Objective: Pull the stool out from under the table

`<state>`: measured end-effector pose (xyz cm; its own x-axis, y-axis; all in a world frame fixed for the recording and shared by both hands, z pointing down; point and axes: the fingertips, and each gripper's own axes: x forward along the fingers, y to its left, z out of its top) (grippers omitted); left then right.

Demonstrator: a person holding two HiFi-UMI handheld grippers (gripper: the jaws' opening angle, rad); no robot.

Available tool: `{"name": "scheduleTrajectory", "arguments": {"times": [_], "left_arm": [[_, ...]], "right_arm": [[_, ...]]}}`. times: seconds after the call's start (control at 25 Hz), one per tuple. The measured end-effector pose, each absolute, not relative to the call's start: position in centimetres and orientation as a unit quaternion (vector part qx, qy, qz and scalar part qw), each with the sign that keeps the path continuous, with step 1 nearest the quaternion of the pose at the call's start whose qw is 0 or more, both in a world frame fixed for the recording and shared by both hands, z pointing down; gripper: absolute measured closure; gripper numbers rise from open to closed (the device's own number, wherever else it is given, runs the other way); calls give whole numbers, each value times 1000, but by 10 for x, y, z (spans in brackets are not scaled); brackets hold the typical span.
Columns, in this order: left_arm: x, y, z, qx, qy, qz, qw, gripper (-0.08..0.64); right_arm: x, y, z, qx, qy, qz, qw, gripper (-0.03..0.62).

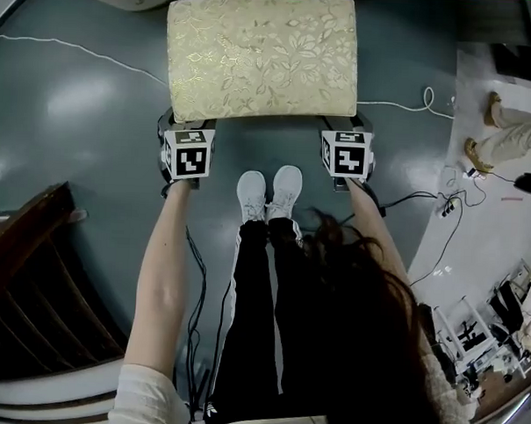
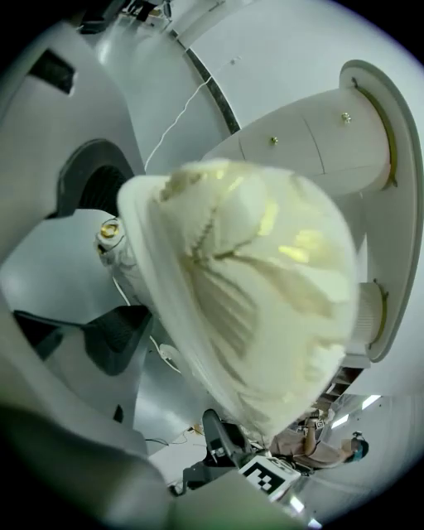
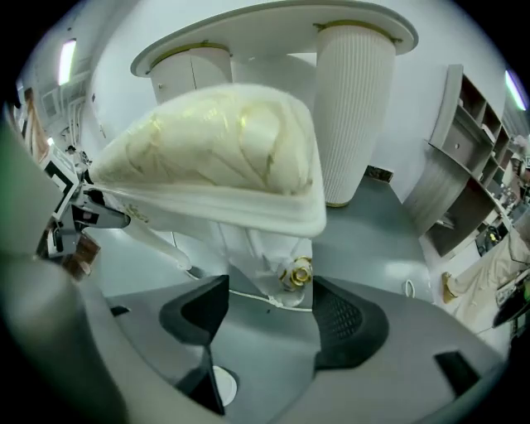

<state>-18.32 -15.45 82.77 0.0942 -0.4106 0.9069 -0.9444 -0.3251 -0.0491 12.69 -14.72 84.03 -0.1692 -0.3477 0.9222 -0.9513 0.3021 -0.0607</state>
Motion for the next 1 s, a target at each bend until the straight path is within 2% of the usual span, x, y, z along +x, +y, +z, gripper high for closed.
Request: {"name": "scheduleTrajectory", "arguments": {"times": [0.52, 0.76, 1.0], "left_arm": [[-190, -136, 732, 636, -520, 453, 348, 244], [-177, -165, 619, 639, -574, 355, 369, 244], [-149, -189, 485, 678, -601, 250, 341, 244]], "right_arm": [[141, -147, 730, 488, -661, 362, 440, 284], [135, -171, 633, 511, -660, 341, 431, 284], [120, -181, 492, 551, -679, 321, 364, 284]]}}
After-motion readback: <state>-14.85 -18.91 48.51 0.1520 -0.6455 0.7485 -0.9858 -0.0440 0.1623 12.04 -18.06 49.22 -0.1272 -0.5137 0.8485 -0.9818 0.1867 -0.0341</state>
